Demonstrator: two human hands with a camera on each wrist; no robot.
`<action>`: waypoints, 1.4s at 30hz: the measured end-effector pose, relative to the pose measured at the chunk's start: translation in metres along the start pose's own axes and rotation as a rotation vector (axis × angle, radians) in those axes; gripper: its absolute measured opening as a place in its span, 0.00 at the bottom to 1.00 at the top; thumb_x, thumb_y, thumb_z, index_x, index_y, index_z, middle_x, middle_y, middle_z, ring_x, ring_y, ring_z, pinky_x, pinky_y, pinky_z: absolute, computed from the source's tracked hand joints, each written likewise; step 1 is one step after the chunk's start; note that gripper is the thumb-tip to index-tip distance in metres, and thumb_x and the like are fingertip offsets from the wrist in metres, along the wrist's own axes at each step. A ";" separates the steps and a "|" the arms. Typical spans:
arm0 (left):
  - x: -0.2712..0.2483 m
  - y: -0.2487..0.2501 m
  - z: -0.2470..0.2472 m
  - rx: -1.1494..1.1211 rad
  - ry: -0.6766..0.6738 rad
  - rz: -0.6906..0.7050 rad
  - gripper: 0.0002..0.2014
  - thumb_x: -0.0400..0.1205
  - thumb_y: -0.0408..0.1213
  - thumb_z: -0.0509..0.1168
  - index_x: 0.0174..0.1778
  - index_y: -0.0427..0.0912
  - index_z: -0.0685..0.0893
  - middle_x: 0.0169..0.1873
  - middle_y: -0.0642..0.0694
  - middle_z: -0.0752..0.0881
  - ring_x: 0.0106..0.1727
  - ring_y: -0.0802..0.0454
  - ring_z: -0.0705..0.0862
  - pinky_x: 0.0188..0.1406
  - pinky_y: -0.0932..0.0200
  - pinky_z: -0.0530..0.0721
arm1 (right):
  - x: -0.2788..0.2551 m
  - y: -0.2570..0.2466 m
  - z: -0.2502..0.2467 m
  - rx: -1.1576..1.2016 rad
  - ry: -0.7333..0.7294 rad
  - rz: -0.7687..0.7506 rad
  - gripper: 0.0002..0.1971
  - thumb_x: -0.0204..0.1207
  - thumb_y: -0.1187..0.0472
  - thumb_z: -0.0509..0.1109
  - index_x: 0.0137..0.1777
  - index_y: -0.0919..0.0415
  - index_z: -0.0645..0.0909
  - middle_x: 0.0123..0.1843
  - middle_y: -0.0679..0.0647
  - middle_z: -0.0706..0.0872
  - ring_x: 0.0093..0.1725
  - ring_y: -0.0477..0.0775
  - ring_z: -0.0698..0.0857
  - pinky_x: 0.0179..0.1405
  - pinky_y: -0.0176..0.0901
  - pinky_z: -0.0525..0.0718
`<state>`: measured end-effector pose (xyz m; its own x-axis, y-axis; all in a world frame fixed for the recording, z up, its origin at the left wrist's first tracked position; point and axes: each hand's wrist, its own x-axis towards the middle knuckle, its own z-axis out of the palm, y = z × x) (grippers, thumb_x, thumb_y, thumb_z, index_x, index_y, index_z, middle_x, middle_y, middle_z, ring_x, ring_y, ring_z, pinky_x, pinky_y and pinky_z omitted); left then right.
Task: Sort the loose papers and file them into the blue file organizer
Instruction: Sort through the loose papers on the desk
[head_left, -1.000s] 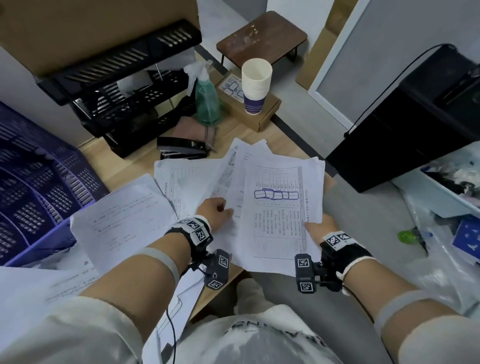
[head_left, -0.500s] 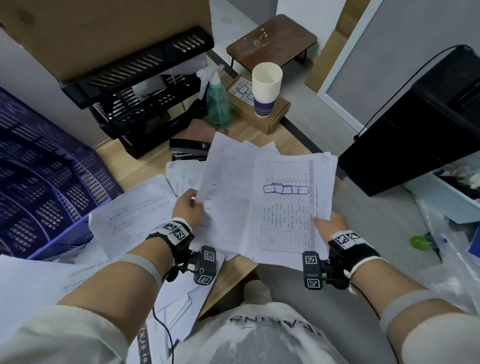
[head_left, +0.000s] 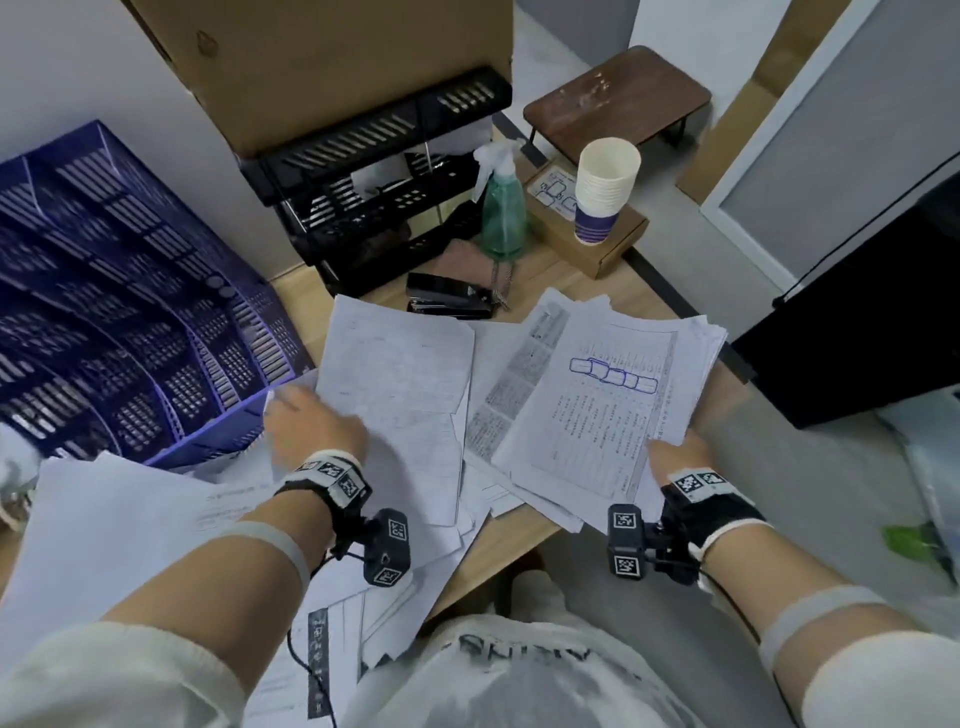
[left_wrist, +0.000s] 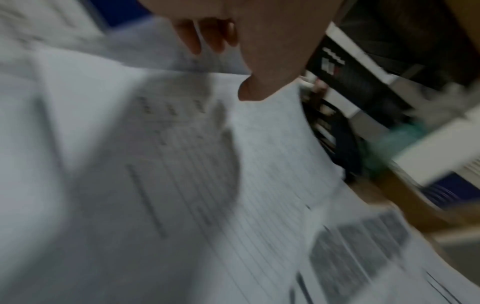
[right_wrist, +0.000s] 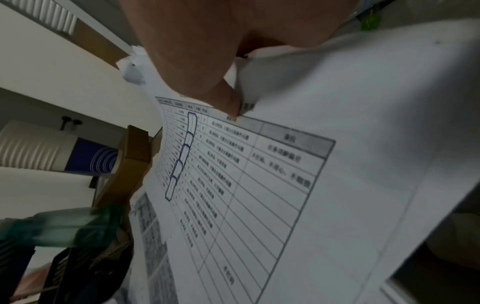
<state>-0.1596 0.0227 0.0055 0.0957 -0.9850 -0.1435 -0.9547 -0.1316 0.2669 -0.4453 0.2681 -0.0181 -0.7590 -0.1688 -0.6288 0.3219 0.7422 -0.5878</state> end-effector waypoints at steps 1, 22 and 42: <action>-0.007 0.017 0.005 -0.058 -0.050 0.116 0.24 0.73 0.35 0.71 0.63 0.35 0.73 0.63 0.33 0.75 0.62 0.35 0.77 0.59 0.45 0.79 | 0.001 0.003 -0.001 -0.012 -0.019 0.010 0.15 0.80 0.70 0.62 0.63 0.66 0.82 0.56 0.62 0.86 0.46 0.58 0.80 0.49 0.43 0.76; -0.079 0.140 0.095 -0.042 -0.746 0.658 0.19 0.78 0.42 0.66 0.64 0.60 0.85 0.70 0.48 0.75 0.74 0.46 0.71 0.77 0.48 0.71 | 0.017 0.065 -0.025 0.126 0.028 0.175 0.23 0.75 0.68 0.73 0.68 0.66 0.71 0.62 0.58 0.84 0.59 0.62 0.85 0.65 0.61 0.81; -0.032 0.199 0.109 0.449 -0.489 0.611 0.62 0.60 0.64 0.80 0.81 0.41 0.54 0.80 0.36 0.58 0.81 0.36 0.57 0.74 0.36 0.69 | 0.044 0.099 -0.047 0.332 0.124 0.188 0.08 0.76 0.64 0.72 0.52 0.51 0.85 0.53 0.53 0.90 0.55 0.61 0.88 0.64 0.64 0.83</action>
<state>-0.3834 0.0407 -0.0408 -0.4968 -0.6986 -0.5150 -0.8301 0.5556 0.0472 -0.4732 0.3650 -0.0800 -0.7254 0.0451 -0.6869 0.6120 0.4989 -0.6136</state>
